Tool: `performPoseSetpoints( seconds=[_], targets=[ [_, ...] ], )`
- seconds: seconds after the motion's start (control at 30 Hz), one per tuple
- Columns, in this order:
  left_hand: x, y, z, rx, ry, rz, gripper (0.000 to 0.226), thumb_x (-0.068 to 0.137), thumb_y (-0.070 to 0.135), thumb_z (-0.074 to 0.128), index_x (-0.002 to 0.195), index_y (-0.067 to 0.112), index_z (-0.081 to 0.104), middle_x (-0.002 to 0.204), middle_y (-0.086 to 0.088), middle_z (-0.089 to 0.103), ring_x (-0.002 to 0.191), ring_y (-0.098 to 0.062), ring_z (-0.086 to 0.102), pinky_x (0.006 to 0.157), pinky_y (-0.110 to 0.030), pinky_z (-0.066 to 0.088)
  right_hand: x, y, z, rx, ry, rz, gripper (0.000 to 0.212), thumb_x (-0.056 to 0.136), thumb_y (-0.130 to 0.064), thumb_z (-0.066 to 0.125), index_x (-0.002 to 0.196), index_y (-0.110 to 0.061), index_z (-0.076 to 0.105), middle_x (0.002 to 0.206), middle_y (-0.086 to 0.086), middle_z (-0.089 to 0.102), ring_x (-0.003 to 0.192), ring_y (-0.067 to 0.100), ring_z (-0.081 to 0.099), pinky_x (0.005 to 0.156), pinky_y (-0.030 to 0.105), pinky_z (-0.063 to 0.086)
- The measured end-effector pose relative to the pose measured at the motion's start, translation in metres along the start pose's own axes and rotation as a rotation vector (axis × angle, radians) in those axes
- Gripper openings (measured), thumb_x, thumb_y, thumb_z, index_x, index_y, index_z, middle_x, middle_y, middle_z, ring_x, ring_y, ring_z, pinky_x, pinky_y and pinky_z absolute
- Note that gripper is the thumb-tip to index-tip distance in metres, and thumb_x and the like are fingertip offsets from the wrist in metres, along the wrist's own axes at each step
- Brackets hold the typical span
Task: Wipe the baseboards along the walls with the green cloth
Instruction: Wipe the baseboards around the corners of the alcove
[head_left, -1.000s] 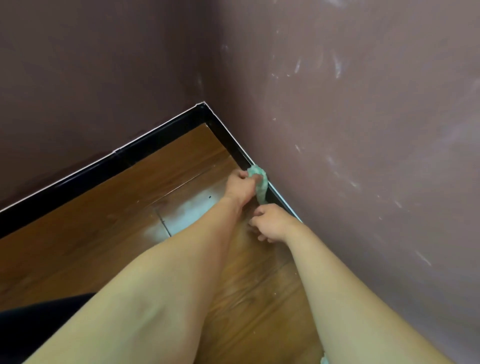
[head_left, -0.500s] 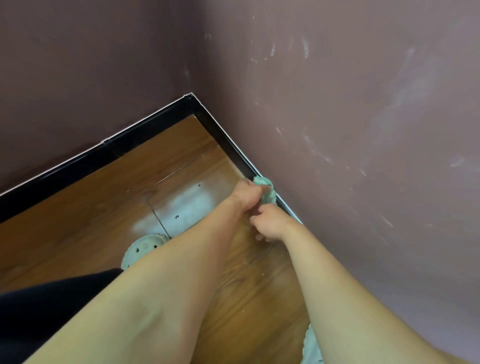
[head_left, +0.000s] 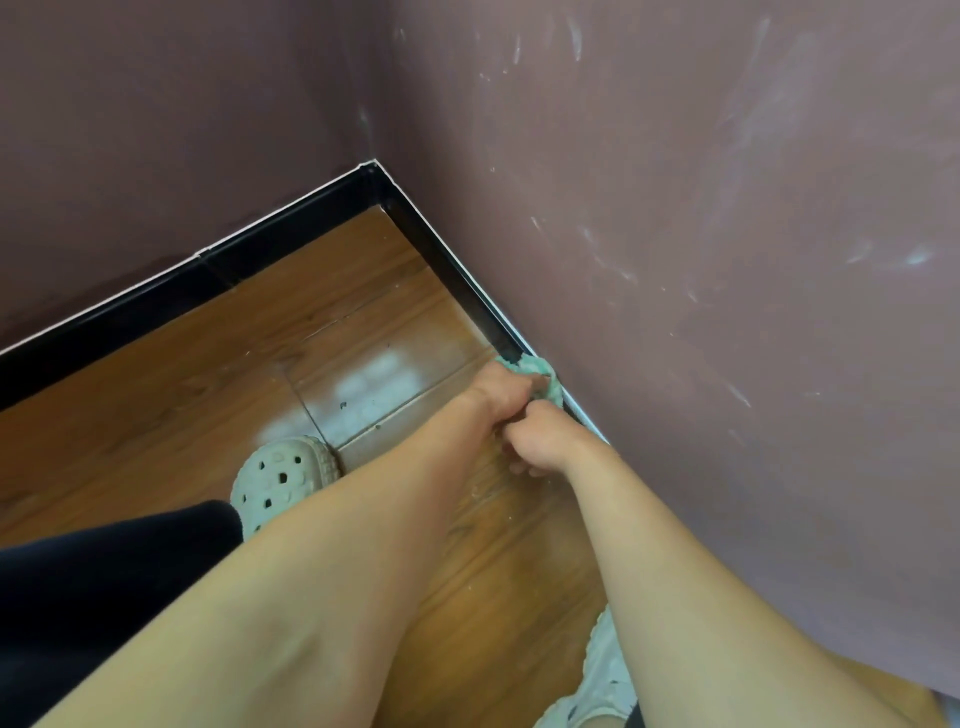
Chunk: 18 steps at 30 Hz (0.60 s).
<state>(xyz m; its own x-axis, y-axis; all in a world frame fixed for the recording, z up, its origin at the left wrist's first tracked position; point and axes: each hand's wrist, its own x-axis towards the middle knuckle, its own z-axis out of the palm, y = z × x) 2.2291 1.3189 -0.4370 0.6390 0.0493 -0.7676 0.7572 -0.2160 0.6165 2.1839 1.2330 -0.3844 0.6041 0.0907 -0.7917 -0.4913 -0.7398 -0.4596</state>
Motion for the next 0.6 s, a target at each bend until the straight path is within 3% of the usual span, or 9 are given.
performPoseSetpoints(
  seconds=[0.1,0.23,0.33,0.43,0.5,0.6],
  targets=[
    [0.0,0.005,-0.006,-0.1,0.092,0.059,0.023,0.085,0.026,0.078,0.086,0.013,0.059,0.095,-0.01,0.071,0.091,-0.028,0.072,0.091,-0.042,0.059,-0.003,0.002,0.006,0.0,-0.012,-0.016,0.024,0.081,-0.027,0.046,0.096,-0.017,0.061,0.096,0.011,0.073,0.084,0.032,0.073,0.081,0.049,0.06],
    [0.019,0.016,-0.025,-0.404,0.282,0.112,0.025,0.079,0.032,0.073,0.092,0.018,0.057,0.107,-0.01,0.07,0.1,-0.031,0.071,0.098,-0.042,0.056,-0.009,0.012,0.013,0.009,-0.033,-0.008,0.032,0.087,-0.025,0.046,0.114,-0.016,0.063,0.101,0.009,0.072,0.087,0.03,0.073,0.076,0.039,0.058],
    [0.013,0.017,-0.019,-0.378,0.252,0.127,0.025,0.074,0.032,0.075,0.083,0.02,0.055,0.102,-0.006,0.069,0.099,-0.028,0.071,0.099,-0.042,0.056,-0.016,0.022,0.012,0.007,-0.033,0.014,0.034,0.092,-0.027,0.047,0.122,-0.019,0.061,0.099,0.006,0.071,0.086,0.026,0.072,0.072,0.035,0.055],
    [-0.005,0.007,0.003,-0.222,0.183,0.13,0.032,0.084,0.024,0.077,0.072,0.022,0.047,0.084,-0.005,0.063,0.079,-0.023,0.063,0.093,-0.044,0.058,-0.021,0.027,0.009,0.007,-0.008,0.025,0.027,0.086,-0.027,0.047,0.108,-0.019,0.061,0.095,0.011,0.072,0.085,0.032,0.074,0.069,0.037,0.057],
    [-0.02,0.0,0.011,-0.151,0.102,0.127,0.026,0.086,0.019,0.078,0.078,0.02,0.052,0.081,-0.007,0.062,0.069,-0.021,0.057,0.081,-0.036,0.061,-0.024,0.026,0.008,-0.002,0.003,0.018,0.022,0.084,-0.027,0.047,0.1,-0.018,0.059,0.094,0.012,0.072,0.084,0.033,0.074,0.077,0.043,0.06],
    [-0.033,-0.006,0.012,-0.096,-0.025,0.123,0.03,0.085,0.012,0.078,0.073,0.018,0.052,0.072,-0.009,0.057,0.059,-0.02,0.052,0.048,-0.024,0.049,-0.03,0.023,0.009,-0.017,-0.006,-0.001,0.031,0.077,-0.028,0.045,0.1,-0.017,0.062,0.096,0.012,0.071,0.084,0.033,0.073,0.08,0.051,0.06]
  ],
)
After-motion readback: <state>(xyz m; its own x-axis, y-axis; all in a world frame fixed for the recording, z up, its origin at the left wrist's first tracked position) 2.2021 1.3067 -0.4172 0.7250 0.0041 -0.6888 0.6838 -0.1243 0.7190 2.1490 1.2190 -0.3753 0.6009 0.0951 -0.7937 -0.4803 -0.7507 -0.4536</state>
